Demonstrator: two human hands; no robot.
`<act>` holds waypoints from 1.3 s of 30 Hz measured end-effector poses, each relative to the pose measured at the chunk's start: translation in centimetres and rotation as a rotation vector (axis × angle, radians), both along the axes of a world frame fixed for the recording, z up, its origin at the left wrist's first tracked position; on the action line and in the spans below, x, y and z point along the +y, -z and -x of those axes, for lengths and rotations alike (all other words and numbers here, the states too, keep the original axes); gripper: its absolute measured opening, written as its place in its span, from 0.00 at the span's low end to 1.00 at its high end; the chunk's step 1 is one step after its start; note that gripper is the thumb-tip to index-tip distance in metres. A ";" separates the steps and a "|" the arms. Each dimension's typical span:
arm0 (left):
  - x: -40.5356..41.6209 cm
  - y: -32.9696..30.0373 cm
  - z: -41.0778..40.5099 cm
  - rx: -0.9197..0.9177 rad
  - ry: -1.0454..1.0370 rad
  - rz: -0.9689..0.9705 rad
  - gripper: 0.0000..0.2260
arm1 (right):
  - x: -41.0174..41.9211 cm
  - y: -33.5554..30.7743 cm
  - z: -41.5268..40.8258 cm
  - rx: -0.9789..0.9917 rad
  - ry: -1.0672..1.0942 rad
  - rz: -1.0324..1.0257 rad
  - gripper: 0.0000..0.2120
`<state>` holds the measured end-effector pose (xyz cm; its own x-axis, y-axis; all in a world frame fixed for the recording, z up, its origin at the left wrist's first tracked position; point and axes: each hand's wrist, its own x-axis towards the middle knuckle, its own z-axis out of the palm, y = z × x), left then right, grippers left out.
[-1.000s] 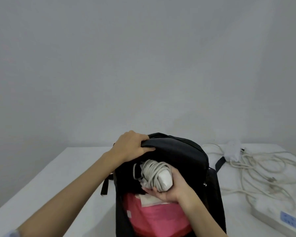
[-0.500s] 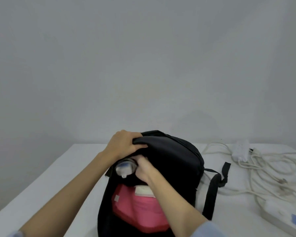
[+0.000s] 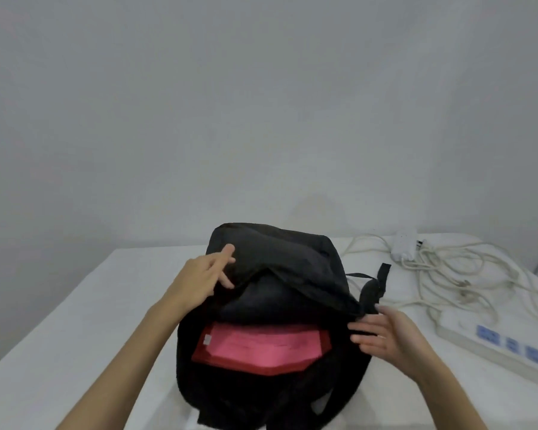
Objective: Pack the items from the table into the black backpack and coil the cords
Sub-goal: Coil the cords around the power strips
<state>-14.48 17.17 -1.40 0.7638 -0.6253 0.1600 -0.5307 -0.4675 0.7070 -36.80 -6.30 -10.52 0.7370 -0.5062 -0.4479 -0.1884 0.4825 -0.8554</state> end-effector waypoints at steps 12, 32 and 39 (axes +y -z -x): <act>3.3 7.1 0.6 -0.278 -0.075 -0.733 0.25 | 7.4 1.3 -9.5 0.003 0.004 0.514 0.42; 0.2 7.8 2.4 -0.495 -0.383 -0.124 0.17 | 6.6 -1.6 -10.1 -0.069 -0.172 0.640 0.24; -14.2 8.2 11.9 -0.439 0.088 0.155 0.17 | -4.5 -1.7 6.9 -0.016 0.096 0.973 0.08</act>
